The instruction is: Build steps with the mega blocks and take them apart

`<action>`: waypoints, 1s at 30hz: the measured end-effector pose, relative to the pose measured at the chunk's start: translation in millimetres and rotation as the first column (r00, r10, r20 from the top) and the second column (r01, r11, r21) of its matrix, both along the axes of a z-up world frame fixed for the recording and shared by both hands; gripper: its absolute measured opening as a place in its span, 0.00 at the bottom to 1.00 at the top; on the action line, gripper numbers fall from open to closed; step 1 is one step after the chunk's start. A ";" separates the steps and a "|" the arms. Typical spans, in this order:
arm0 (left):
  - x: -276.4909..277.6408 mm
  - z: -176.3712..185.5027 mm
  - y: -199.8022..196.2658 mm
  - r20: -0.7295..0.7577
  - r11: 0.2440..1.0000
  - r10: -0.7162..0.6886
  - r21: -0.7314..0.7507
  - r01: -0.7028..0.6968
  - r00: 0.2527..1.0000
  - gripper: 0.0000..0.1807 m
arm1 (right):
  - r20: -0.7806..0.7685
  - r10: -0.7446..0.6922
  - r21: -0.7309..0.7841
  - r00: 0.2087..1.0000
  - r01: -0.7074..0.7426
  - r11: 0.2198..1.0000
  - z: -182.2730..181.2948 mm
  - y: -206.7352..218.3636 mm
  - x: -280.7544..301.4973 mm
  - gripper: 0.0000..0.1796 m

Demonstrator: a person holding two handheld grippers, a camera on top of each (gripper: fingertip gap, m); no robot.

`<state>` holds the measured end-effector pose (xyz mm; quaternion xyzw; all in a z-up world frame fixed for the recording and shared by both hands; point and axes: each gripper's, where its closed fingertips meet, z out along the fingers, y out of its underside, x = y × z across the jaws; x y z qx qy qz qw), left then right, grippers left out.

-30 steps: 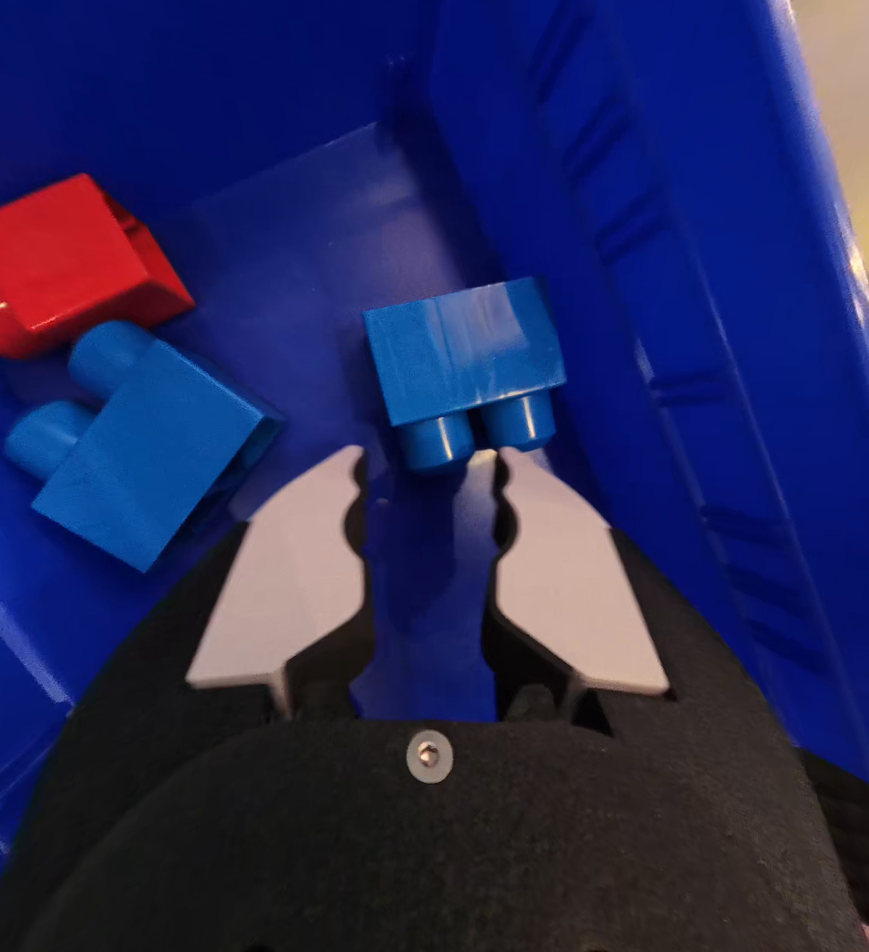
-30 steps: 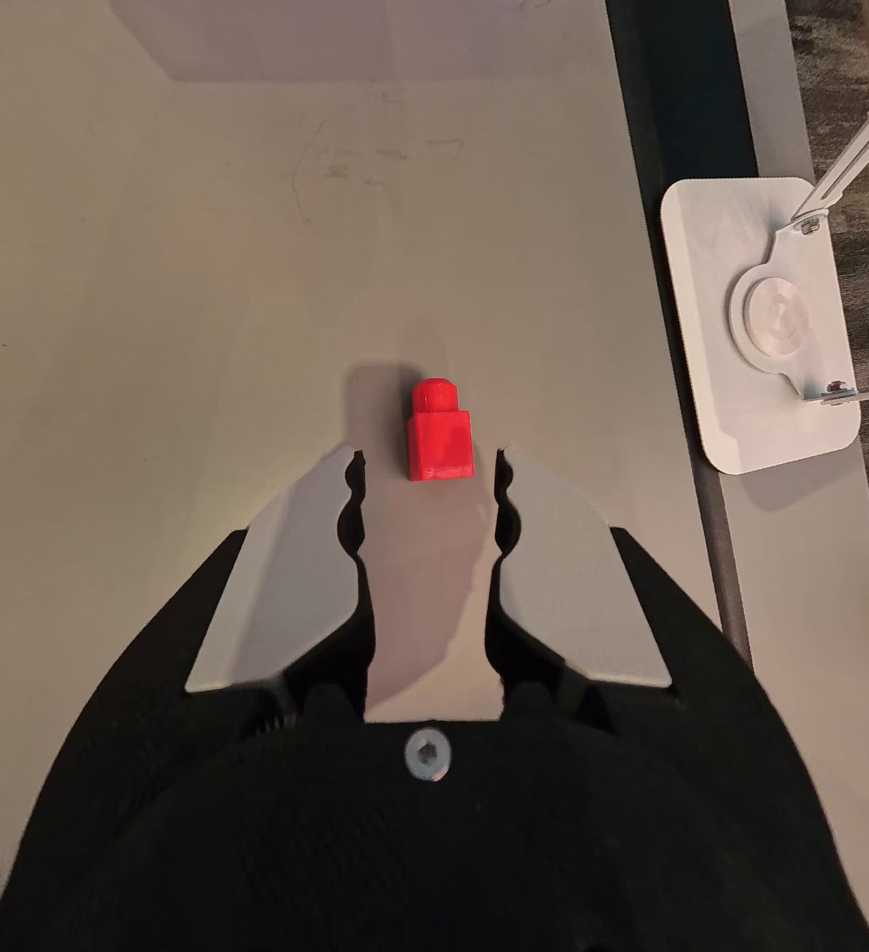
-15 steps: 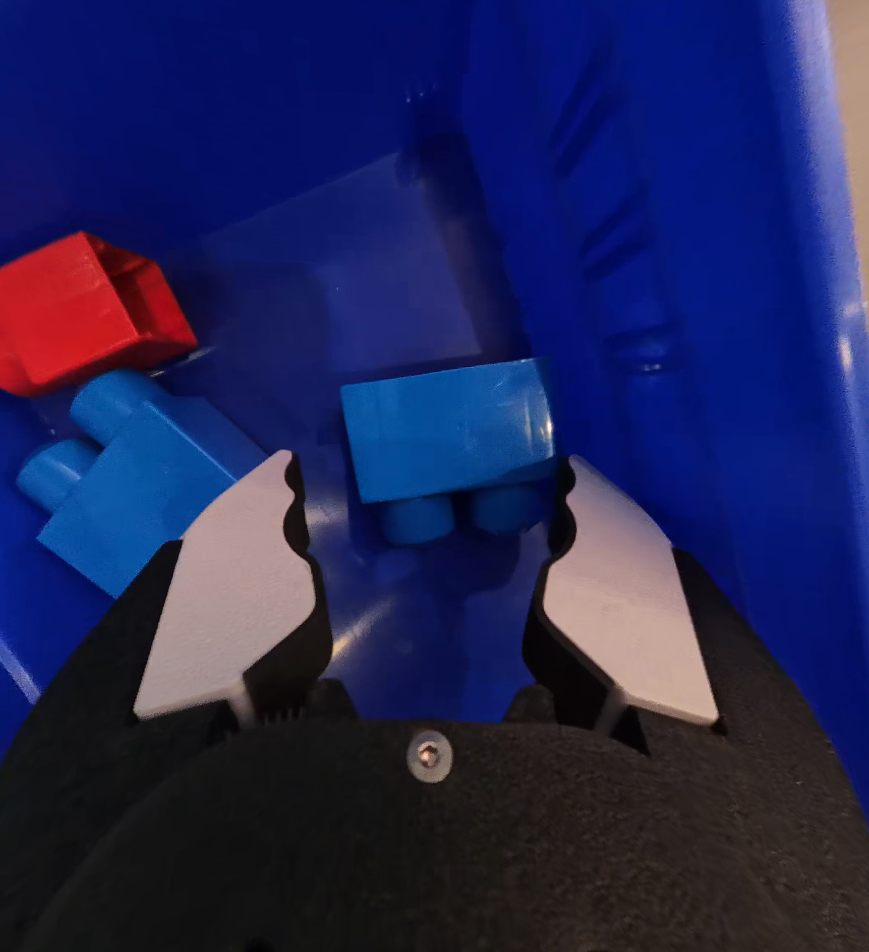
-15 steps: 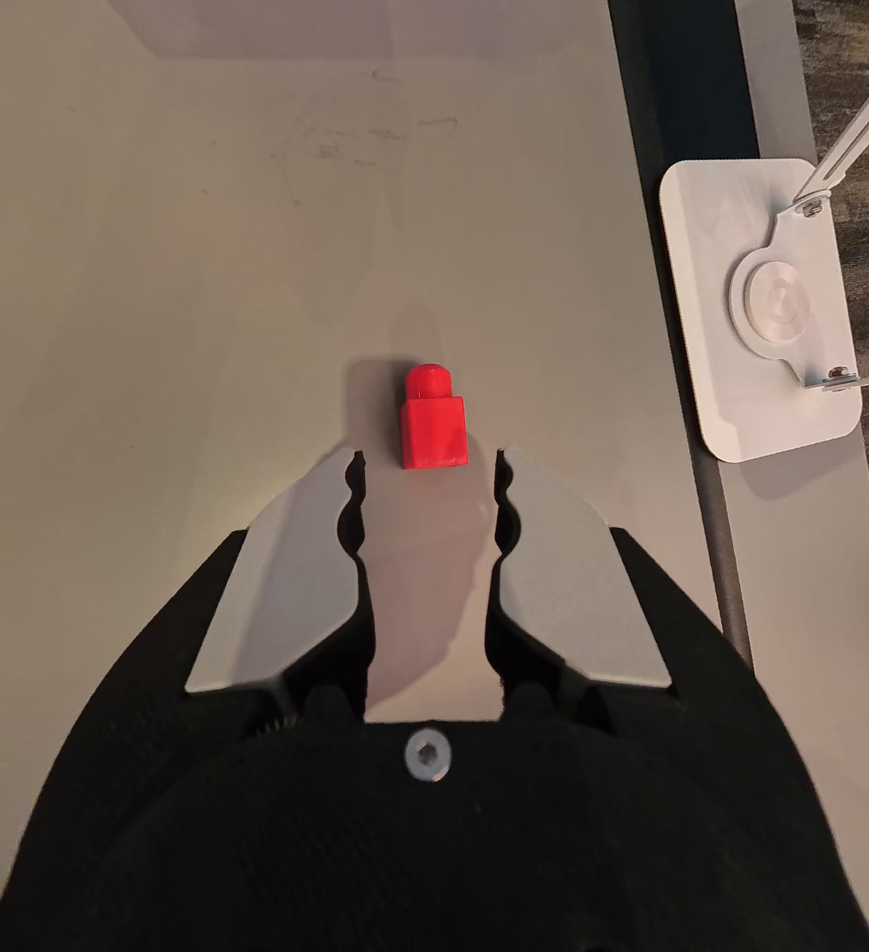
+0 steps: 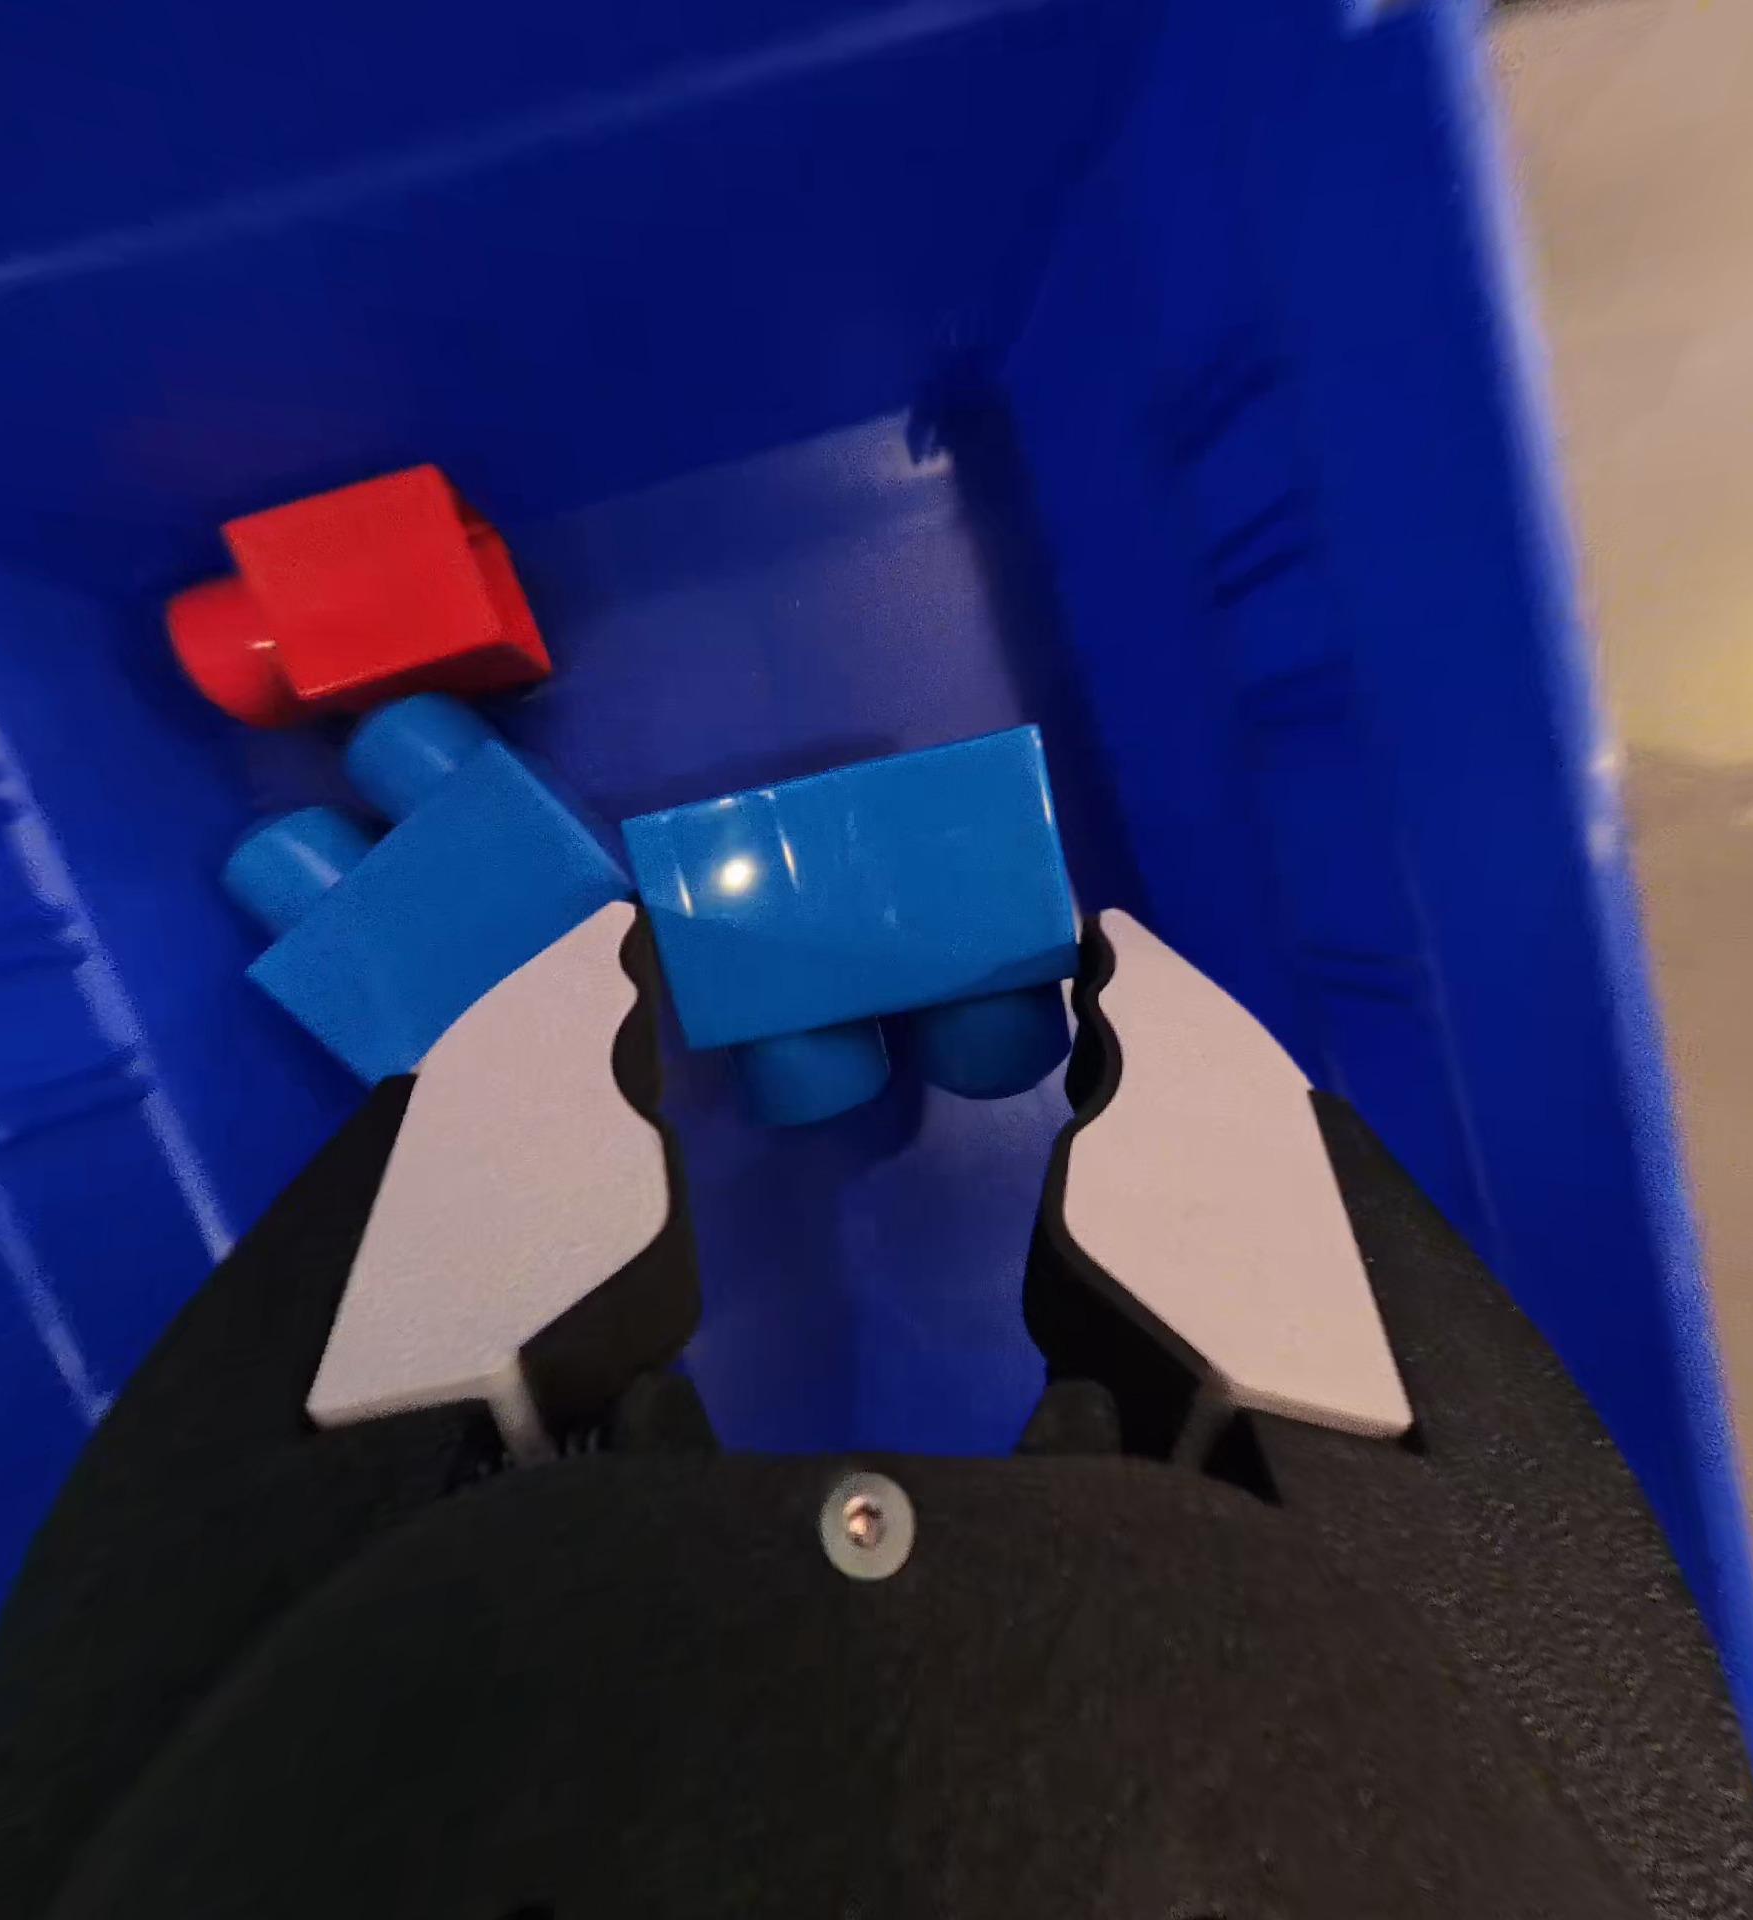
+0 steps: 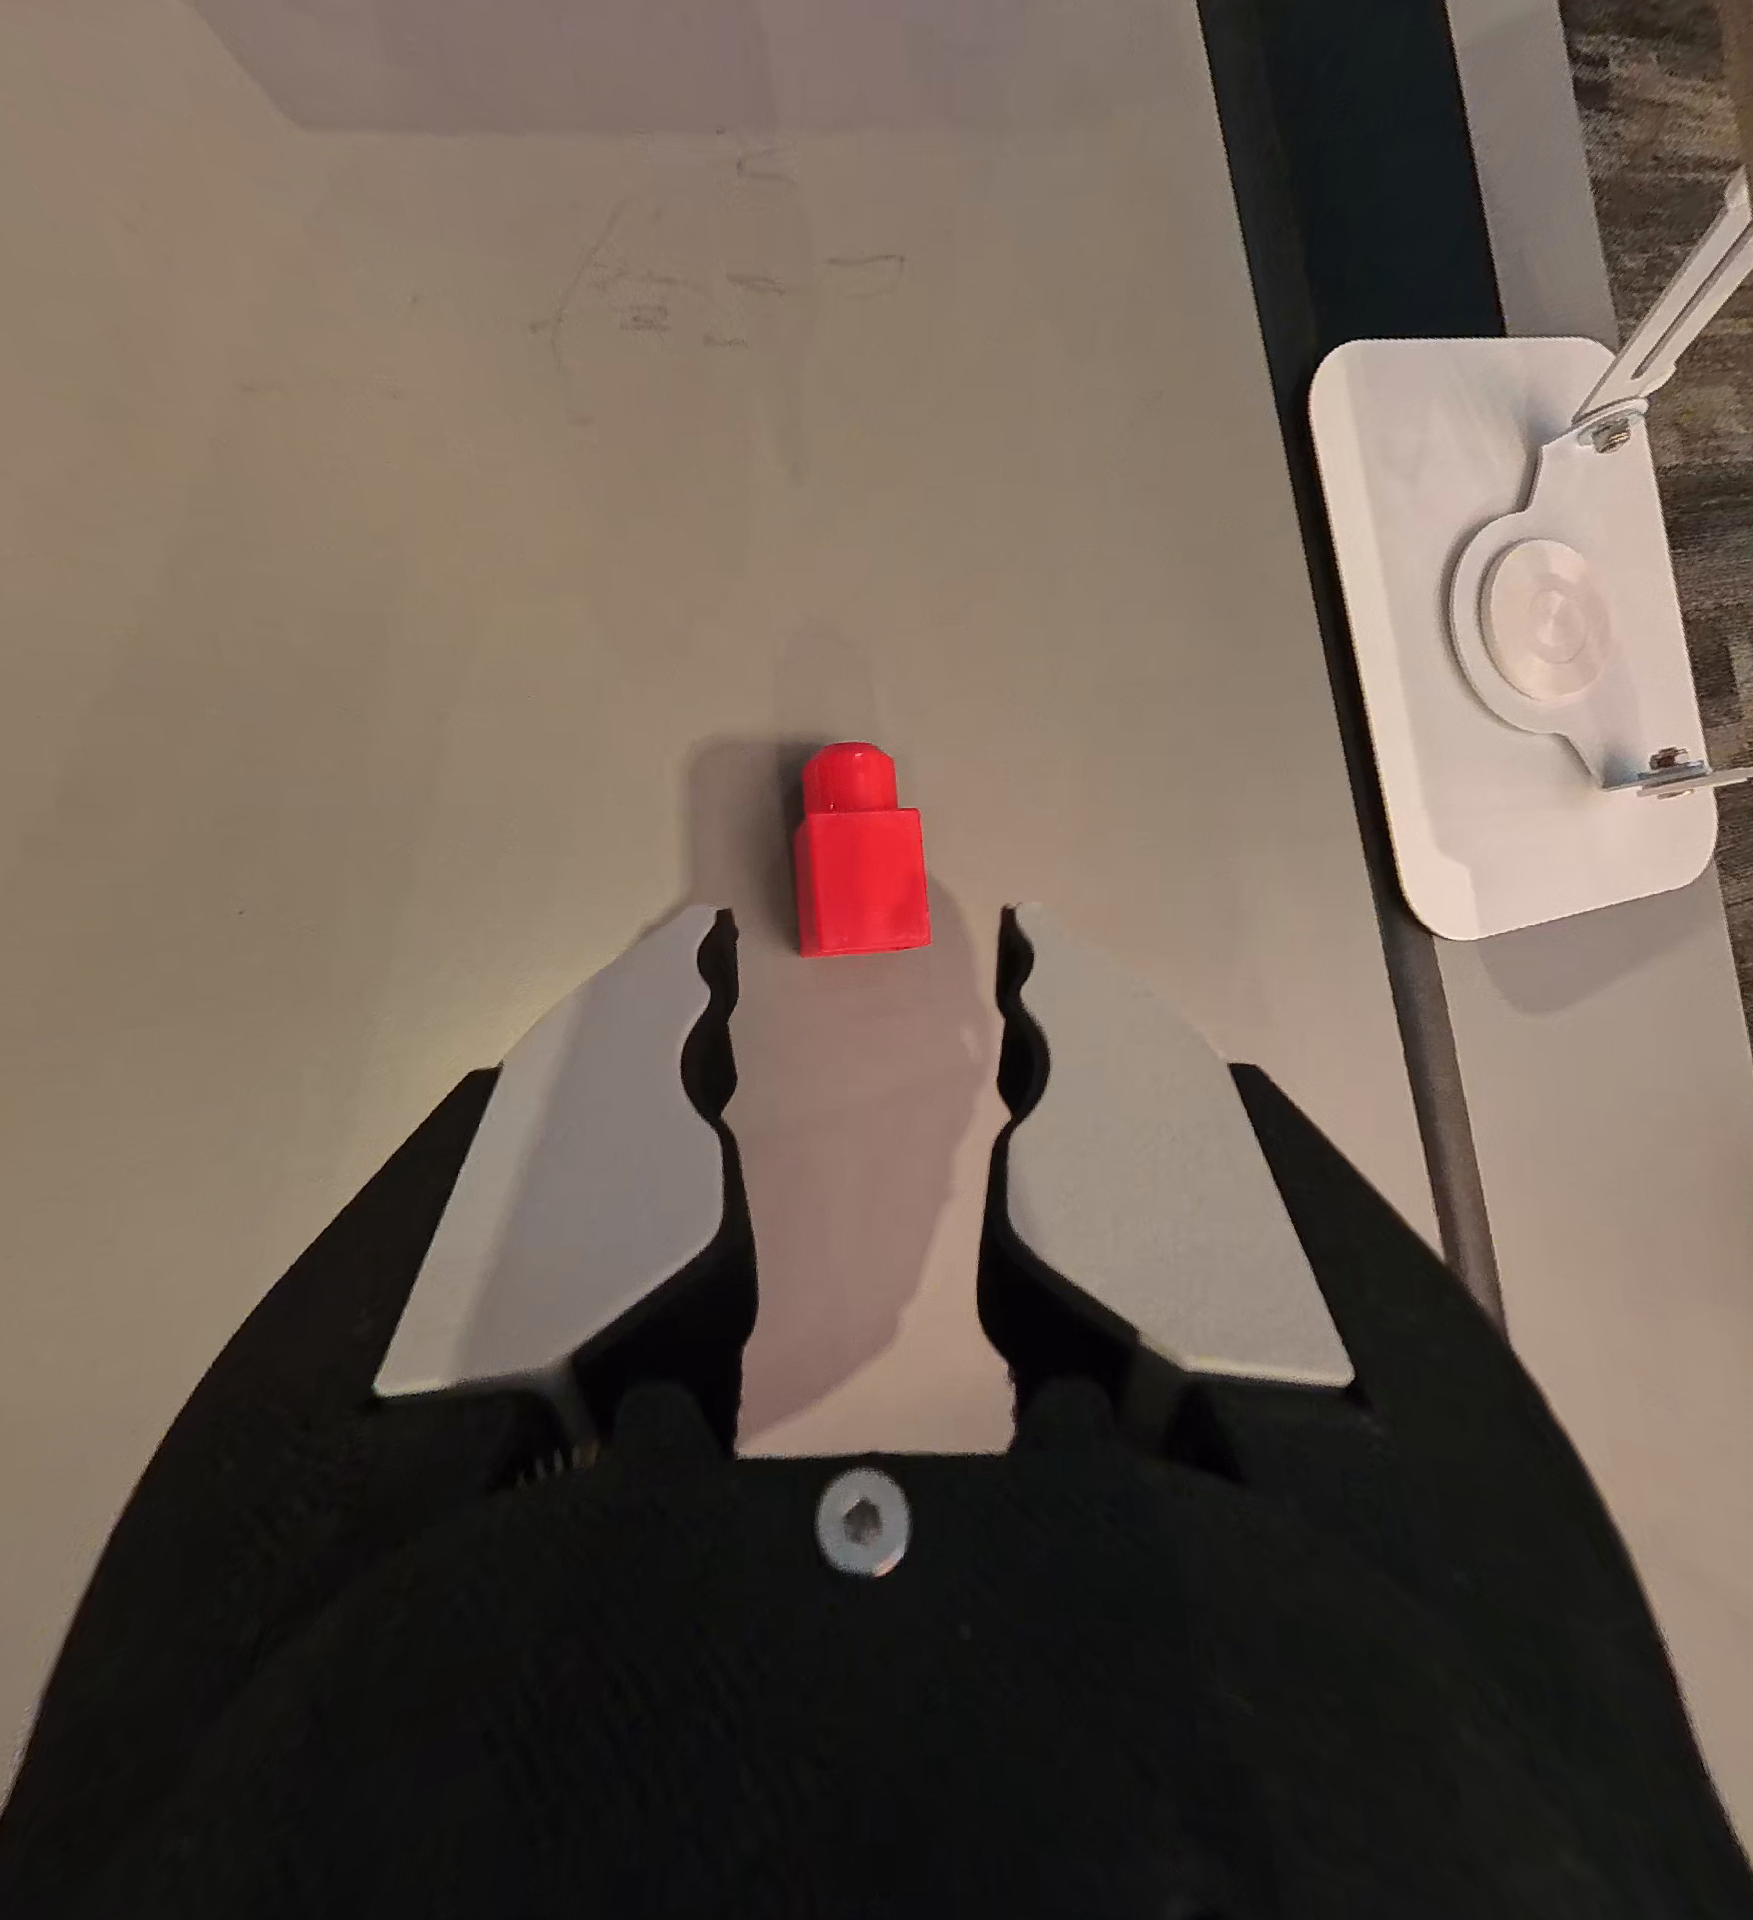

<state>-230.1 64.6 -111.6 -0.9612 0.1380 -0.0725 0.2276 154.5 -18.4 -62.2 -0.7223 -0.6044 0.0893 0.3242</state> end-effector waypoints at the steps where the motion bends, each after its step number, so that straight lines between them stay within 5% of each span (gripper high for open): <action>1: -1.1 13.3 -2.7 0.045 0.999 0.006 0.031 -0.007 0.999 0.43 | -0.008 0.009 0.020 1.000 -0.009 1.000 1.4 1.1 -2.1 0.27; 4: 11.3 63.7 -15.4 0.173 0.988 -0.051 0.155 0.024 0.984 0.43 | -0.029 0.076 0.153 0.997 -0.071 0.986 10.9 2.9 -15.6 0.27; 7: 57.7 115.7 -40.7 0.259 0.944 -0.252 0.279 0.177 0.932 0.43 | -0.011 0.214 0.340 0.977 -0.197 0.920 22.5 -8.7 -38.1 0.27; 11: 149.4 147.5 -94.2 0.284 0.792 -0.600 0.338 0.508 0.748 0.43 | -0.059 0.384 0.457 0.921 -0.317 0.831 37.0 -41.0 -69.6 0.27; 15: 218.4 128.1 -125.0 0.253 0.673 -0.739 0.239 0.700 0.624 0.43 | -0.106 0.472 0.540 0.875 -0.348 0.766 53.2 -62.3 -83.0 0.28; 19: 255.1 92.0 -134.2 0.253 0.649 -0.748 0.086 0.756 0.614 0.43 | -0.049 0.495 0.618 0.868 -0.363 0.698 64.1 -77.6 -89.9 0.32; 24: 282.9 62.9 -147.8 0.313 0.592 -0.761 -0.023 0.806 0.568 0.43 | 0.204 0.435 0.692 0.877 -0.444 0.569 37.4 -73.3 -95.6 0.32; 30: 295.7 47.5 -149.1 0.317 0.593 -0.750 -0.069 0.802 0.581 0.43 | 0.340 0.367 0.680 0.866 -0.496 0.541 14.3 -64.4 -95.9 0.30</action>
